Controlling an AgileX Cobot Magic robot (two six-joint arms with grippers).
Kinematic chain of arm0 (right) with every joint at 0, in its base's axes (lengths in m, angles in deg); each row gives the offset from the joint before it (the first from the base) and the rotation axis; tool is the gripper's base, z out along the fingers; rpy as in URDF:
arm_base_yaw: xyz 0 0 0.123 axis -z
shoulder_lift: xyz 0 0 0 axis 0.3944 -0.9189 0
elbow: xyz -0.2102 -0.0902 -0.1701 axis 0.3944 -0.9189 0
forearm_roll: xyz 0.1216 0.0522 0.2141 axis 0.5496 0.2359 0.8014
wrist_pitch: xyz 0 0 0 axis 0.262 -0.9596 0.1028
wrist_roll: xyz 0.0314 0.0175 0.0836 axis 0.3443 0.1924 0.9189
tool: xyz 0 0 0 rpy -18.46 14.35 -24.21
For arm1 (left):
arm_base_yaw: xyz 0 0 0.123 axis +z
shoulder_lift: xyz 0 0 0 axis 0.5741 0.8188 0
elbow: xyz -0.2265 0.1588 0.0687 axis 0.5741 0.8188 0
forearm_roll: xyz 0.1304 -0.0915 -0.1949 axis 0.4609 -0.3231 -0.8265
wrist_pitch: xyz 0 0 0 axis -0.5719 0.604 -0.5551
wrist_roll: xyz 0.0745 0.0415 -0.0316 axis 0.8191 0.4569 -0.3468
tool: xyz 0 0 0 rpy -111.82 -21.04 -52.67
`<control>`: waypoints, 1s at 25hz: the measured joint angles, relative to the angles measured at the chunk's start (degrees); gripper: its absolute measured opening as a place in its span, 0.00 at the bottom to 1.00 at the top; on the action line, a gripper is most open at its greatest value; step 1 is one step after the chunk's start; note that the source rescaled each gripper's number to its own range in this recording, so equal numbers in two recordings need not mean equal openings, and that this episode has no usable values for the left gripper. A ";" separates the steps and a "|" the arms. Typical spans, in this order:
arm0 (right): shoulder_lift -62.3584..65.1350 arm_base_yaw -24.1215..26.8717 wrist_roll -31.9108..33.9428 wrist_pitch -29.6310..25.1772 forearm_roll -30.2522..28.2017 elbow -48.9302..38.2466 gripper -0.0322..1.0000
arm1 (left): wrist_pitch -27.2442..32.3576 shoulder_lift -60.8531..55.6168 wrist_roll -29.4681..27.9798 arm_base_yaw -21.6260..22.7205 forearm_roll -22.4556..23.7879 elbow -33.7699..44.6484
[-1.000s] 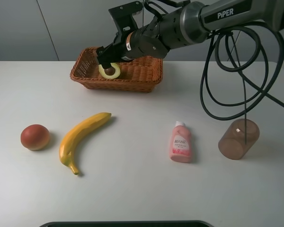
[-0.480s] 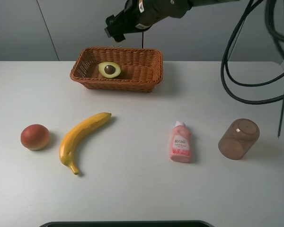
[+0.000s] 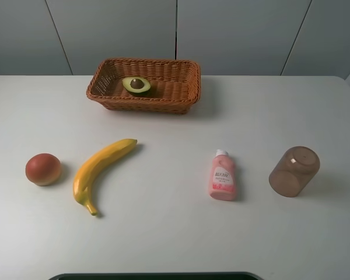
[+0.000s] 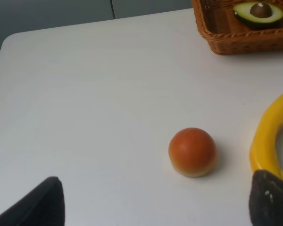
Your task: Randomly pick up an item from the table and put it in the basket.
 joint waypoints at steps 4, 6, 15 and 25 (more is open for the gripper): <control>9.16 4.14 -3.71 -11.70 2.42 0.00 0.79 | 0.00 0.00 0.00 0.00 0.00 0.00; 13.41 5.03 -4.52 -18.27 2.51 0.00 0.79 | 0.00 0.00 0.00 0.00 0.00 0.00; 36.69 5.15 -1.76 -24.09 0.20 -9.34 0.79 | 0.00 0.00 -0.13 0.00 0.00 0.00; 57.34 5.15 0.19 -26.82 4.87 -27.71 0.79 | 0.00 0.00 -0.13 0.00 0.00 0.00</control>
